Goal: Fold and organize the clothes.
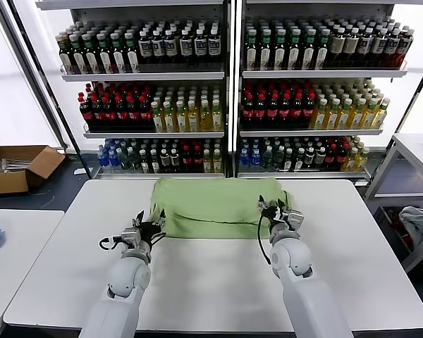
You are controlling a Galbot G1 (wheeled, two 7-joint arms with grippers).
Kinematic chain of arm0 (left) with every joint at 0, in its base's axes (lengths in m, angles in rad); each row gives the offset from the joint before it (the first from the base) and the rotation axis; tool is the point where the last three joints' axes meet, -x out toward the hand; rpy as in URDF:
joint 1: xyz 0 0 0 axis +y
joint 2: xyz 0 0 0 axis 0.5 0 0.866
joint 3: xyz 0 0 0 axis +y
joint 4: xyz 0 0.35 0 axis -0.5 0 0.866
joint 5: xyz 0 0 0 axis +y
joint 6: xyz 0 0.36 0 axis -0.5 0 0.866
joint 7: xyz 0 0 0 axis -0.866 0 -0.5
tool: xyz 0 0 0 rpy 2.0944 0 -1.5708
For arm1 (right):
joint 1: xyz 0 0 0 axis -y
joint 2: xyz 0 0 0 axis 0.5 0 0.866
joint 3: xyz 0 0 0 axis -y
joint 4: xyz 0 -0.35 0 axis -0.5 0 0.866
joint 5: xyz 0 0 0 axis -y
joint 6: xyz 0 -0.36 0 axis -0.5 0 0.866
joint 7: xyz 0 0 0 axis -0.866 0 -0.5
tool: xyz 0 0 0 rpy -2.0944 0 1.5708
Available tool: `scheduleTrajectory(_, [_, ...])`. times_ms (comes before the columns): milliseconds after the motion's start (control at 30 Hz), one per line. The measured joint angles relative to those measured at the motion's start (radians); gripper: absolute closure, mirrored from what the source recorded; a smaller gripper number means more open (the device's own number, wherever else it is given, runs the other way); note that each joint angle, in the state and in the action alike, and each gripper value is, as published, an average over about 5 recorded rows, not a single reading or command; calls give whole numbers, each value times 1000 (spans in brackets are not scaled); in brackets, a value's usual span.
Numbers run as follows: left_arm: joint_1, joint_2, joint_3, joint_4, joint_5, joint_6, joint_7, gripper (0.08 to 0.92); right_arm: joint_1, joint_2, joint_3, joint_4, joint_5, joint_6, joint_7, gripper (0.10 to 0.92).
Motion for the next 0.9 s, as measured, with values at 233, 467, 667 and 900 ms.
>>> scheduleTrajectory(233, [57, -2, 5, -76, 14, 19, -2, 178, -101, -41, 55, 123, 4, -28, 25, 203])
scheduleTrajectory(467, [84, -3, -1, -107, 27, 32, 0, 177, -162, -91, 87, 171, -19, -62, 29, 203])
scheduleTrajectory(667, [89, 5, -10, -103, 36, 38, 2, 177, -184, -134, 84, 175, -43, -90, 26, 203])
scheduleTrajectory(900, [88, 11, -19, -82, 48, 44, -1, 177, -189, -161, 59, 161, -72, -124, 24, 203])
